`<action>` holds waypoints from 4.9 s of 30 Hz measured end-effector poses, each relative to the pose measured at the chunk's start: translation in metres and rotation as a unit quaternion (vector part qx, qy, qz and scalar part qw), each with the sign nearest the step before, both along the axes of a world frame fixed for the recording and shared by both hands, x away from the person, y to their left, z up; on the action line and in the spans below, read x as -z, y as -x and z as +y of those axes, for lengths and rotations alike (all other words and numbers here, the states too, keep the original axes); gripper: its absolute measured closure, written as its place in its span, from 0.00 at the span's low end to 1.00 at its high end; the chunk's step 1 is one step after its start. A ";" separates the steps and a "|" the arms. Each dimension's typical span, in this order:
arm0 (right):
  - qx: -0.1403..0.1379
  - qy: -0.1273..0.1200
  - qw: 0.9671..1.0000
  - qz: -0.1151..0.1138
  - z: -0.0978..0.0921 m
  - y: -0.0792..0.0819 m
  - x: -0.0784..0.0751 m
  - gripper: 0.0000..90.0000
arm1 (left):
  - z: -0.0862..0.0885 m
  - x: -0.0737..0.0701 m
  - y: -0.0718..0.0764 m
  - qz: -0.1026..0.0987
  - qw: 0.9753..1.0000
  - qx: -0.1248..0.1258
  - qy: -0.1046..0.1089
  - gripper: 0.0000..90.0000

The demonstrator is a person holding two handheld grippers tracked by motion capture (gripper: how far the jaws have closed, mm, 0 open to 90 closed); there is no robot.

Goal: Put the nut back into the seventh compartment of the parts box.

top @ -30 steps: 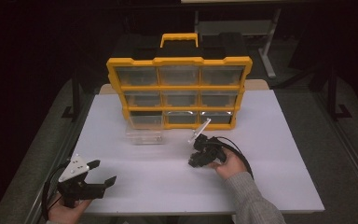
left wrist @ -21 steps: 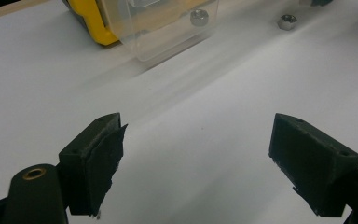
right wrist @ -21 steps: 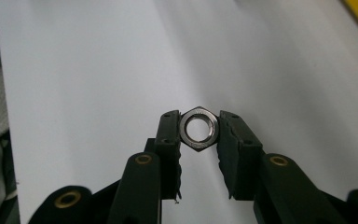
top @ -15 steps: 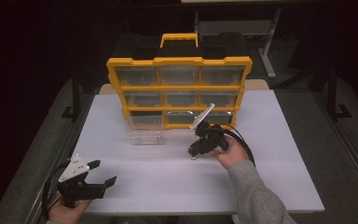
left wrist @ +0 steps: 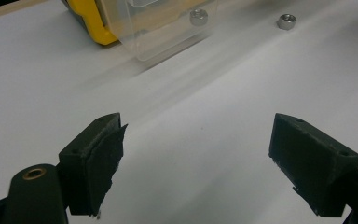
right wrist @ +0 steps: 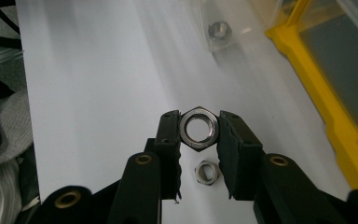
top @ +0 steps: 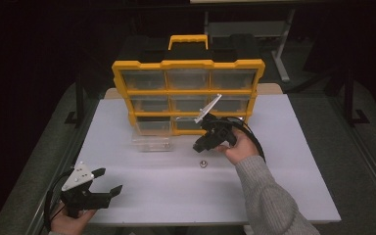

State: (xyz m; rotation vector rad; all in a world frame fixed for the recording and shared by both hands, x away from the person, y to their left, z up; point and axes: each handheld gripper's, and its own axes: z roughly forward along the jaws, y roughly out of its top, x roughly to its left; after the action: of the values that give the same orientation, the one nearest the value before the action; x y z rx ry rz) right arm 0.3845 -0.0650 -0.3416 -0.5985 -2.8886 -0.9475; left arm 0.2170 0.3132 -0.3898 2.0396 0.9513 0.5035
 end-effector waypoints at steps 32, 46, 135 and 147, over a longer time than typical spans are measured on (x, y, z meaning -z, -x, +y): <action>-0.040 -0.002 0.999 -0.023 0.066 -0.026 -0.054 0.77 | 0.000 0.000 0.000 0.001 1.000 0.002 0.002 0.19; -0.049 0.005 0.999 -0.022 0.104 -0.038 -0.063 0.77 | 0.002 0.000 0.000 -0.001 1.000 0.003 0.003 0.19; 0.040 -0.020 0.999 -0.012 -0.015 0.000 0.010 0.58 | -0.003 0.003 0.000 0.003 1.000 0.006 0.004 0.19; 0.055 -0.015 0.998 0.003 -0.027 0.006 0.026 0.58 | -0.003 0.003 0.000 0.000 1.000 0.008 0.001 0.19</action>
State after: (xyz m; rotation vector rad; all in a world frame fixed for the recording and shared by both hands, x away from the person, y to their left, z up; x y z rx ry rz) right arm 0.3787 -0.0922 -0.3673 -0.7634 -2.8573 -0.9987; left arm 0.2172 0.3100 -0.3924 2.0440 0.9339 0.4923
